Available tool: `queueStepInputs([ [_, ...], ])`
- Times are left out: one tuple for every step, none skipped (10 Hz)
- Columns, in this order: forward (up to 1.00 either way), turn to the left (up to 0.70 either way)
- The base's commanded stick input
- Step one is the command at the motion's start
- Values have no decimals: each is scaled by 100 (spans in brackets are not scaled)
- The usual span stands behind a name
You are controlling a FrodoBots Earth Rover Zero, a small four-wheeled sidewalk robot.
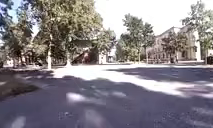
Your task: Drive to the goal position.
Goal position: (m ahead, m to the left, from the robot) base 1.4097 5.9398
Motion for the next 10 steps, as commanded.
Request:
queueStepInputs([
  [70, 0],
  [70, 0],
  [70, 0],
  [70, 0],
  [70, 14],
  [70, 30],
  [70, 35],
  [70, 35],
  [70, 13],
  [70, 0],
])
